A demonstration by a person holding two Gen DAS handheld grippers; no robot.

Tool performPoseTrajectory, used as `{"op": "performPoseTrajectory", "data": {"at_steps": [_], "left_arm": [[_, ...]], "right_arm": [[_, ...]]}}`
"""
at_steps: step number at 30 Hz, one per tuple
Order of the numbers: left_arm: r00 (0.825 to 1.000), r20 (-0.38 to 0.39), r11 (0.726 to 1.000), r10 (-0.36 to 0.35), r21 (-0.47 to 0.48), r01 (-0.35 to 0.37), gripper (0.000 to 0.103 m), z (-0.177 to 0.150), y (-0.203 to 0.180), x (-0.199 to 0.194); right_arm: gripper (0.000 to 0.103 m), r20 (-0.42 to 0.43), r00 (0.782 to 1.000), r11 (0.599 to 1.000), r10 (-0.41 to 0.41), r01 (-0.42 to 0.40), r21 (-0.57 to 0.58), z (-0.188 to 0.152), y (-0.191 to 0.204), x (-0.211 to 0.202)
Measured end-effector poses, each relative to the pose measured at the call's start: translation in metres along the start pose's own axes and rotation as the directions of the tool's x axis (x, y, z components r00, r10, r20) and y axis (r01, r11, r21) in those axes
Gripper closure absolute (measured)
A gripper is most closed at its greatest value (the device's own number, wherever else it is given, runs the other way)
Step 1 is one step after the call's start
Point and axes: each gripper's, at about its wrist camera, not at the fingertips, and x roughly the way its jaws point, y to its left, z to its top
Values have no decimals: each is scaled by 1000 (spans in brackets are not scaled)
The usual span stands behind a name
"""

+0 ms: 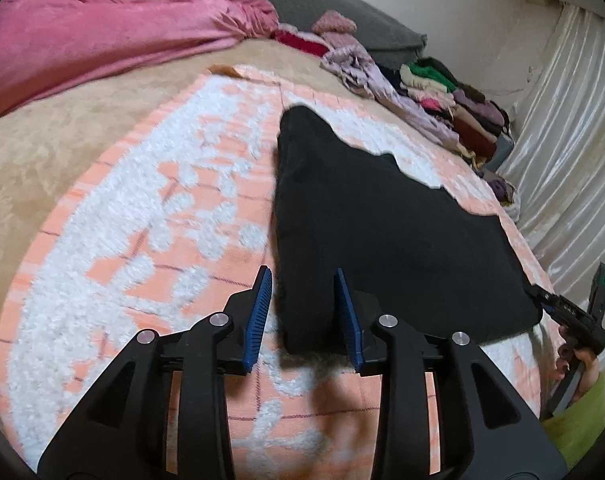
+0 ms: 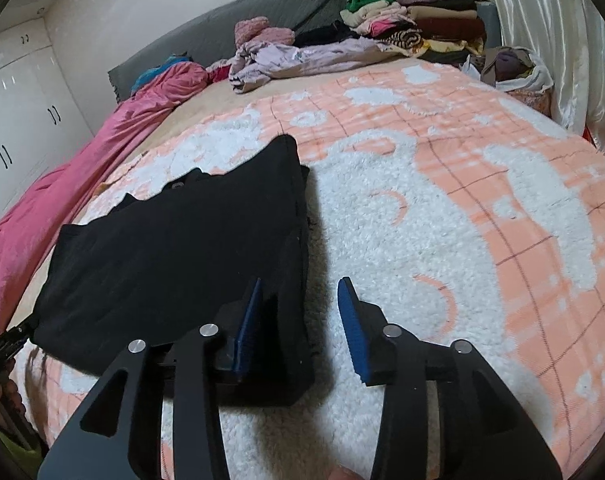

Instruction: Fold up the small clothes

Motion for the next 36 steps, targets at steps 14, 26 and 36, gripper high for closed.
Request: {"op": "performPoseTrajectory", "data": {"at_steps": [14,26,36], "left_arm": [[991,85,994,106,20,-108,54,2,-4,-22],[986,108,984,124,111,-136,44,10,-40,-23],[992,93,979,86,177,-101,34,22,-71,-10]], "right_arm": [[42,91,995,994,34,-24,-107,4,32,-26],[29,107,992,983,73,-53,-175,8,58,-23],[27,106,991,979,79,-57,-194,11,65,-18]]}}
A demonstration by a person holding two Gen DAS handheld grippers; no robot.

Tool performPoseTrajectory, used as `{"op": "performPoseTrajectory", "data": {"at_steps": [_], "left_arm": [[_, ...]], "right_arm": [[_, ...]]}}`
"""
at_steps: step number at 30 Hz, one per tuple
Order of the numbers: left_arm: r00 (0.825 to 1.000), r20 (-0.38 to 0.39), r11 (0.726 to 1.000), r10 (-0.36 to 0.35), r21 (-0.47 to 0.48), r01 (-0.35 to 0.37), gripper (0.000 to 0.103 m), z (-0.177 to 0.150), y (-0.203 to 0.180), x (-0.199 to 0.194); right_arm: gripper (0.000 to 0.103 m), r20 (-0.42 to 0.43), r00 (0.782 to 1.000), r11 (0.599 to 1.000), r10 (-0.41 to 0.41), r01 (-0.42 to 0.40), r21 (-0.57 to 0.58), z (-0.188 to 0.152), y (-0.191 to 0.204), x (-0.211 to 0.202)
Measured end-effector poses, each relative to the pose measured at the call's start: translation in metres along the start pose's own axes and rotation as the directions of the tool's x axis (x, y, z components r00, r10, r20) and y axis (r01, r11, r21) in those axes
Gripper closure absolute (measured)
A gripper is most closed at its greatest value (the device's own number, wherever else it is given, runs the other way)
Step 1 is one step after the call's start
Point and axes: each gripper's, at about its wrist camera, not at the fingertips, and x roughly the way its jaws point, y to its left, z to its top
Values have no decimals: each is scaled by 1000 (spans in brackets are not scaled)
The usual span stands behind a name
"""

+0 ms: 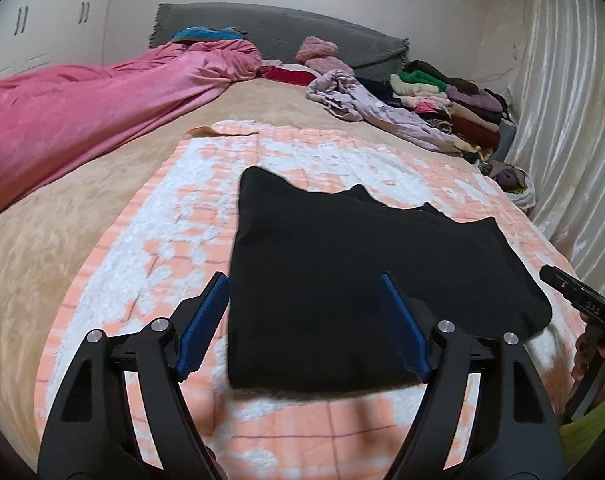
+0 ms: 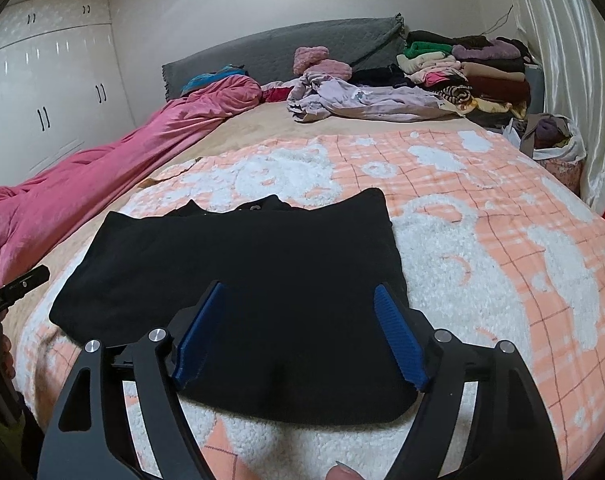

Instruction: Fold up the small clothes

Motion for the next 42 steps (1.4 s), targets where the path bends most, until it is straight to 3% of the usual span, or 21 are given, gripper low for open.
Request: {"op": "performPoseTrajectory", "data": {"at_steps": [23,31,36,42], "left_arm": [[998,-55,995,0,101,6,30,39,-41,52],[994,-104,996,18,84,-9,30,40,-32,85],[986,-153,997,60,59,-51,30,32,-14,107],[983,-177,999,43,25,-40,30,22,1,118]], "right_arm": [[23,6,1000,998,-8,8,-66,45,19,33],[23,-43,998,995,-42,38,-91,49,19,64],[23,-129,989,995,-70,60,-81,44,8,94],[22,-201,973,992,-114,103,-68,29,-6,120]]}}
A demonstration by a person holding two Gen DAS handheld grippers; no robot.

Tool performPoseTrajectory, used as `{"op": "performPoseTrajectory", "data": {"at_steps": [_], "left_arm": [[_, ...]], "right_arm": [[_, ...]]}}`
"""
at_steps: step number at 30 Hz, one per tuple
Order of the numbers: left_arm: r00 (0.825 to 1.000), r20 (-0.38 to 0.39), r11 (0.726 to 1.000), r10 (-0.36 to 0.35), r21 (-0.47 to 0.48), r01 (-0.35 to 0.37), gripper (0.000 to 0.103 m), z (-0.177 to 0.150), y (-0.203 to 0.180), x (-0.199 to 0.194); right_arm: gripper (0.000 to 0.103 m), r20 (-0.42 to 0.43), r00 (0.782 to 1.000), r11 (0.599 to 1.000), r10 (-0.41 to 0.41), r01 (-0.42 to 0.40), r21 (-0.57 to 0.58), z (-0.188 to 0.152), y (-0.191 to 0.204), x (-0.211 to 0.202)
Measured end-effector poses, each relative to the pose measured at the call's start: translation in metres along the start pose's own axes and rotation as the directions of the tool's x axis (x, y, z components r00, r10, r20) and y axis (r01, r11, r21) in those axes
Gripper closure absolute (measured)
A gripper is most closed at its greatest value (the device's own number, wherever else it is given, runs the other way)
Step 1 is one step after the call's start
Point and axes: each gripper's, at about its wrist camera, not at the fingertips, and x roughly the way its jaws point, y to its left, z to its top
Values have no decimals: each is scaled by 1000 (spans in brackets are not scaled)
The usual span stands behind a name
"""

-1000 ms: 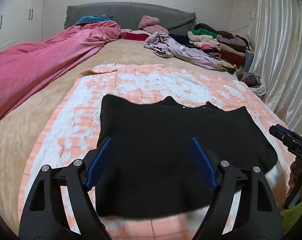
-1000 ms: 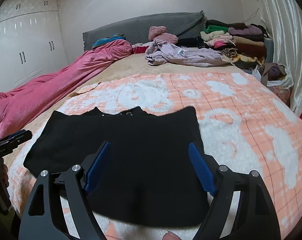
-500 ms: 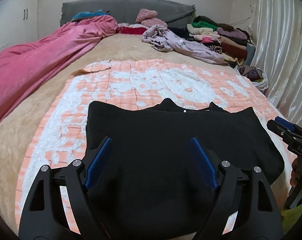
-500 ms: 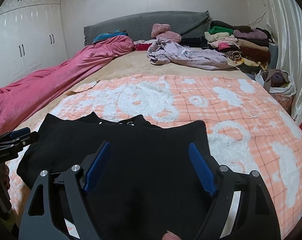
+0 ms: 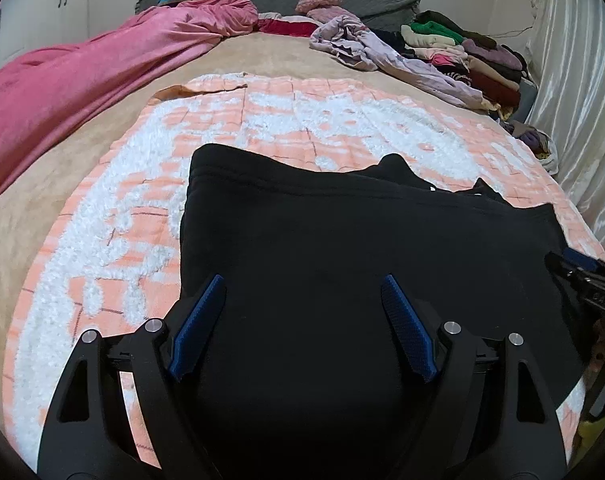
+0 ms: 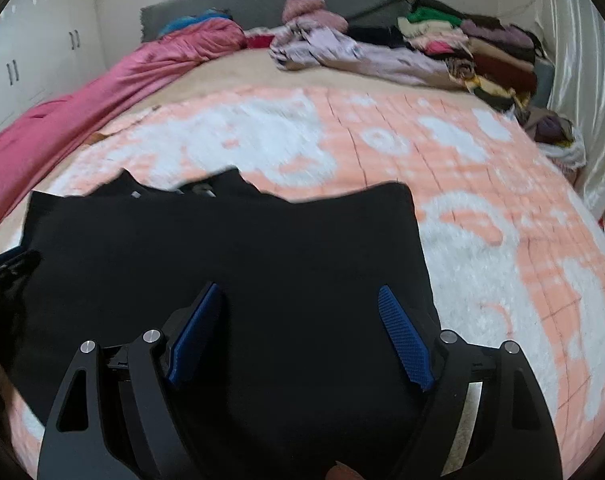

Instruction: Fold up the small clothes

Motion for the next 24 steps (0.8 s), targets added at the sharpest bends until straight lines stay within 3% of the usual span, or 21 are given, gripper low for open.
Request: {"op": "performPoseTrajectory", "data": {"at_steps": [9,13,15,24], "left_arm": [[999,33,1000,-26,1,26,28,-8,-1,-18],[998,41,999,-39,-8,39,13,-8,0,-29],[998,56,999,-37,-9,38,10,-8,0,-36],[996,86,1000,-3,-9,4,10,-5,2,-60]], "right_arm": [[17,55,998,997,43,-47,65,-3,-3,-22],[12,107,993,996,51,-59,67,-7,2,-43],[11,127,990,996,55,-63,59,-9,5,-53],[7,176,982,996,75,-81,31,-23,18,-87]]}}
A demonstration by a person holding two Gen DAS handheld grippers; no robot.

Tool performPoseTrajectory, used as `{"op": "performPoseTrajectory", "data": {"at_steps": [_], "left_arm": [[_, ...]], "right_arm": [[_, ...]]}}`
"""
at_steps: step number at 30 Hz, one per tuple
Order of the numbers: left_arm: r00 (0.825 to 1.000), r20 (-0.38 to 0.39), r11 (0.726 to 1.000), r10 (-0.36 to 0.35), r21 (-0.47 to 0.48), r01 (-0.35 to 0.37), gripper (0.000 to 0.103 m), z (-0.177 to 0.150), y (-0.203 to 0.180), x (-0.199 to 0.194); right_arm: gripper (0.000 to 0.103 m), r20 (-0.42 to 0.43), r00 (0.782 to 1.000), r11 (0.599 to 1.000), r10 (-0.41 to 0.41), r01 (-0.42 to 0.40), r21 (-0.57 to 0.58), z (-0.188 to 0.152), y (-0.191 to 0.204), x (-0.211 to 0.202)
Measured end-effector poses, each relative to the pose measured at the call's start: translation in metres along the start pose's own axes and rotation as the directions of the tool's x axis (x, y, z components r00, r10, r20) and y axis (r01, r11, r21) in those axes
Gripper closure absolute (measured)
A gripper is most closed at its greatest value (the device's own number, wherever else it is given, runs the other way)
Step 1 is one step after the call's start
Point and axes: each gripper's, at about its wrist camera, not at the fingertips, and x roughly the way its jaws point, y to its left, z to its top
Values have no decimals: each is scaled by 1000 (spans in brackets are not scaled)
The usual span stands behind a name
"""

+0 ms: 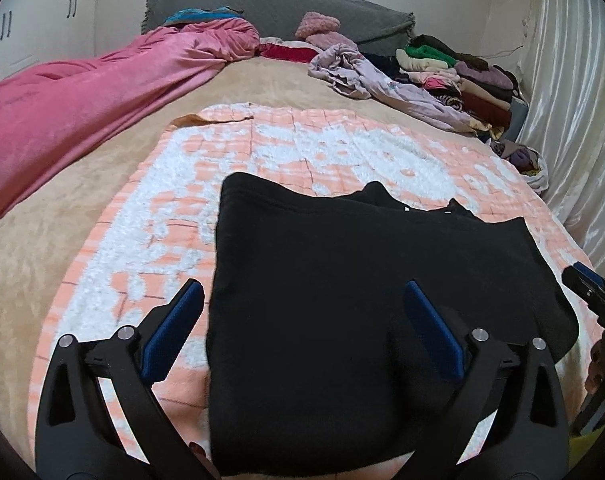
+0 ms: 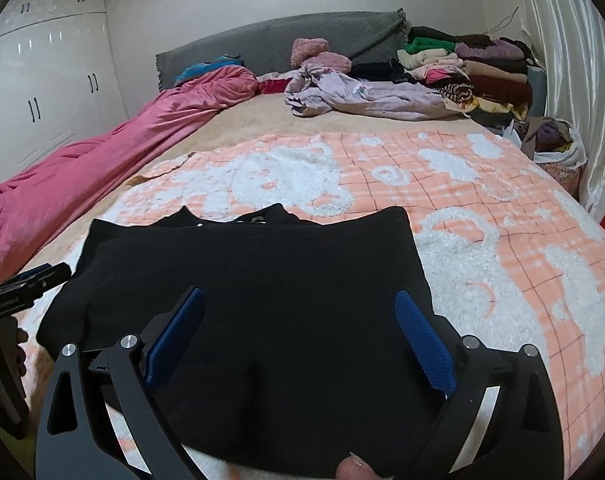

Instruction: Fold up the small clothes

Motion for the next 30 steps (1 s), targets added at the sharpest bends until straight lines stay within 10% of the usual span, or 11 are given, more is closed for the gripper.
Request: {"op": "performPoseTrajectory", "data": {"at_steps": [30], "left_arm": [[993,31,991,112,-80,-110,10,6,60,-32]], "right_arm": [[5,-26,990,969,141,-143,-200,-18,103,-21]]}}
